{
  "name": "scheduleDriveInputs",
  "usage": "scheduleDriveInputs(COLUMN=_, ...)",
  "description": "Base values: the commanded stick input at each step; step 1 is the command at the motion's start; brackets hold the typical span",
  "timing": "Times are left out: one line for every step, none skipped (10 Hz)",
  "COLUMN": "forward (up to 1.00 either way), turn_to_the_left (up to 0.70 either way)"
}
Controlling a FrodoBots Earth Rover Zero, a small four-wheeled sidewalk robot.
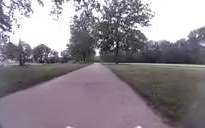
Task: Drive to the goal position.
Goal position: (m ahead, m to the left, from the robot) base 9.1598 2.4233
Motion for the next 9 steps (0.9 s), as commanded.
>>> scheduleDriveInputs(forward=0.70, turn_to_the_left=0.01)
scheduleDriveInputs(forward=0.70, turn_to_the_left=0.01)
scheduleDriveInputs(forward=0.70, turn_to_the_left=0.01)
scheduleDriveInputs(forward=0.70, turn_to_the_left=0.01)
scheduleDriveInputs(forward=0.70, turn_to_the_left=0.01)
scheduleDriveInputs(forward=0.70, turn_to_the_left=0.01)
scheduleDriveInputs(forward=0.70, turn_to_the_left=0.00)
scheduleDriveInputs(forward=0.70, turn_to_the_left=0.01)
scheduleDriveInputs(forward=0.70, turn_to_the_left=0.01)
